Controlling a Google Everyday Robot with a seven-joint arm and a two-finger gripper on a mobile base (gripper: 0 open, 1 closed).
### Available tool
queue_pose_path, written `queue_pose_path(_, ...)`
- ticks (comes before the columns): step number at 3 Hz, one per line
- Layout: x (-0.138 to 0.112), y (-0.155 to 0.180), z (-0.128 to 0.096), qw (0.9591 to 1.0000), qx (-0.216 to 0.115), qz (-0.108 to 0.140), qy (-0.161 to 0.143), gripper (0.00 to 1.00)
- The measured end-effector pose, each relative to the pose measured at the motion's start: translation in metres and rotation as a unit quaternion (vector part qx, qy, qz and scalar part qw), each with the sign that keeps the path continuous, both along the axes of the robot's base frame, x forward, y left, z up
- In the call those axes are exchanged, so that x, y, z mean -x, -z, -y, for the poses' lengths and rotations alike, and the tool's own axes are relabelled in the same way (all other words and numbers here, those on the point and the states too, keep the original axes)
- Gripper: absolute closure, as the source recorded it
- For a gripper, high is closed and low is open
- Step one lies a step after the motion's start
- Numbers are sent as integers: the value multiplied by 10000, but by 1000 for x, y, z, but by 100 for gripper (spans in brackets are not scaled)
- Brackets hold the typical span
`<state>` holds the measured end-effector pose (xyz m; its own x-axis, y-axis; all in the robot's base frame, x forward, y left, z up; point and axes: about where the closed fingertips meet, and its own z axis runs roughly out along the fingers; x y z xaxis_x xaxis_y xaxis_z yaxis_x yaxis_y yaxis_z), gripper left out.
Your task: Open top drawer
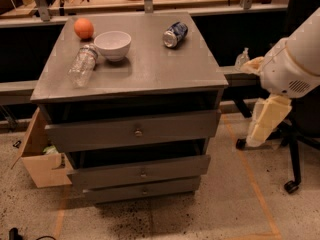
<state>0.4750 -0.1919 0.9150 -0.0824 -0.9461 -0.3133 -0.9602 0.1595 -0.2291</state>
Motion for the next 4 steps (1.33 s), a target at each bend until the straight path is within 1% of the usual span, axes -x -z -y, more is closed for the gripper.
queue_pose_path(1,-20,50,-16,9989,-231,-94,-392,0)
queue_pose_path(2,-32,96,-29,9966,-377,-216,-703,0)
queue_pose_path(3,-38,132,-48,9930,-391,-222,-1088,0)
queue_pose_path(4,-47,161,-70,9880,-265,-85,-1518,0)
